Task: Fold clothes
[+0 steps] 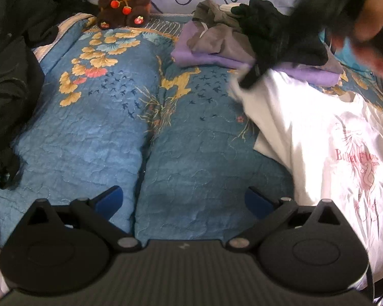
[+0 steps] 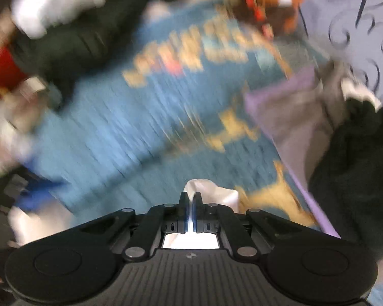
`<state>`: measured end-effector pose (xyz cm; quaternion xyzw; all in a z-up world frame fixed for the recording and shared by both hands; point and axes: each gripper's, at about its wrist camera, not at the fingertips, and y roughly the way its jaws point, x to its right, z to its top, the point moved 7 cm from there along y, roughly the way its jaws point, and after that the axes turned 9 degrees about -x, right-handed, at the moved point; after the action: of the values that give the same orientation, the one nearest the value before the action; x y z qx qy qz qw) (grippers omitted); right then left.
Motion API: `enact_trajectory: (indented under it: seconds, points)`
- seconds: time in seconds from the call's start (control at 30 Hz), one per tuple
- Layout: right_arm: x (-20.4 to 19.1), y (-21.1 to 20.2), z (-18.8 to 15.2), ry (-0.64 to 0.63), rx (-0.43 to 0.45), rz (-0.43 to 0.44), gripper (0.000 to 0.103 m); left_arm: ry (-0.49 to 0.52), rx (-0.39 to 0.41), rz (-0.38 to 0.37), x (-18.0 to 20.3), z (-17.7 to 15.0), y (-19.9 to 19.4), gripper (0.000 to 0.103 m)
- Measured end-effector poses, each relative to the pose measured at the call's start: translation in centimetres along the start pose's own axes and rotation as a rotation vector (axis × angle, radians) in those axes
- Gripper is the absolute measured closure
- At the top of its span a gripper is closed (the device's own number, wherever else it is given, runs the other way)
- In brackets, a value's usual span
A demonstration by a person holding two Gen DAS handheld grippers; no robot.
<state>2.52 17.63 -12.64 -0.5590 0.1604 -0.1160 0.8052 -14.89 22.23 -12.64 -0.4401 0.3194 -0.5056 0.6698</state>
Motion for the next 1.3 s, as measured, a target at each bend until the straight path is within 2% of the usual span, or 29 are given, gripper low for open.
enact_trajectory:
  seconds: [0.1, 0.2, 0.23, 0.33, 0.4, 0.43, 0.53, 0.6, 0.63, 0.7, 0.73, 0.83, 0.97, 1.07, 1.13, 1.23, 1.3]
  points:
    - [-0.6, -3.2, -0.1, -0.040, 0.152, 0.088, 0.100, -0.007, 0.004, 0.006, 0.0, 0.4, 0.3, 0.000]
    - [-0.3, -5.3, -1.1, -0.037, 0.236, 0.138, 0.100, -0.029, -0.014, 0.021, -0.7, 0.5, 1.3, 0.000]
    - [0.2, -5.6, -1.5, -0.032, 0.260, 0.132, 0.100, -0.035, -0.022, 0.036, -1.0, 0.6, 1.7, 0.000]
    - [1.9, -4.9, -1.6, 0.028, 0.273, 0.146, 0.100, -0.054, -0.041, 0.077, -1.9, 0.9, 2.7, 0.000]
    - [2.3, -2.5, -1.0, 0.022, 0.208, 0.123, 0.098, -0.065, -0.044, 0.085, -2.1, 1.2, 3.0, 0.000]
    - [2.6, -1.3, -0.7, 0.020, 0.176, 0.108, 0.094, -0.062, -0.043, 0.087, -2.0, 1.4, 3.0, 0.000]
    - [3.1, 1.9, 0.3, 0.084, 0.114, -0.018, 0.081, -0.031, -0.040, 0.107, -1.5, 1.8, 2.8, 0.000]
    - [4.0, 1.6, 0.7, 0.173, 0.167, -0.049, 0.076, -0.011, -0.035, 0.122, -1.3, 1.9, 2.7, 0.000]
    - [4.4, 0.8, 0.8, 0.226, 0.223, -0.048, 0.070, -0.004, -0.034, 0.129, -1.2, 2.0, 2.6, 0.000]
    - [5.3, -0.6, 0.2, 0.299, 0.271, -0.072, 0.059, -0.002, -0.030, 0.136, -1.4, 2.2, 2.5, 0.000]
    - [5.8, -1.4, -0.6, 0.321, 0.279, -0.100, 0.055, -0.003, -0.024, 0.137, -1.5, 2.4, 2.3, 0.000]
    - [7.8, -3.7, -4.5, 0.338, 0.263, -0.187, 0.054, -0.005, 0.007, 0.143, -1.9, 3.4, 1.8, 0.000]
    - [14.0, -7.2, -13.0, 0.445, 0.207, -0.303, 0.052, 0.041, 0.059, 0.130, -0.7, 6.1, 0.8, 0.000]
    - [18.1, -8.8, -19.6, 0.523, 0.139, -0.356, 0.050, 0.155, 0.094, 0.120, 2.3, 8.7, 0.5, 0.000]
    - [19.9, -9.5, -23.3, 0.526, 0.099, -0.425, 0.050, 0.246, 0.116, 0.106, 5.0, 10.6, 0.6, 0.000]
    - [21.6, -9.7, -26.6, 0.541, 0.091, -0.460, 0.050, 0.361, 0.130, 0.094, 9.1, 13.3, 1.3, 0.000]
    - [21.7, -9.5, -27.4, 0.532, 0.123, -0.451, 0.050, 0.402, 0.128, 0.103, 11.2, 14.3, 1.7, 0.000]
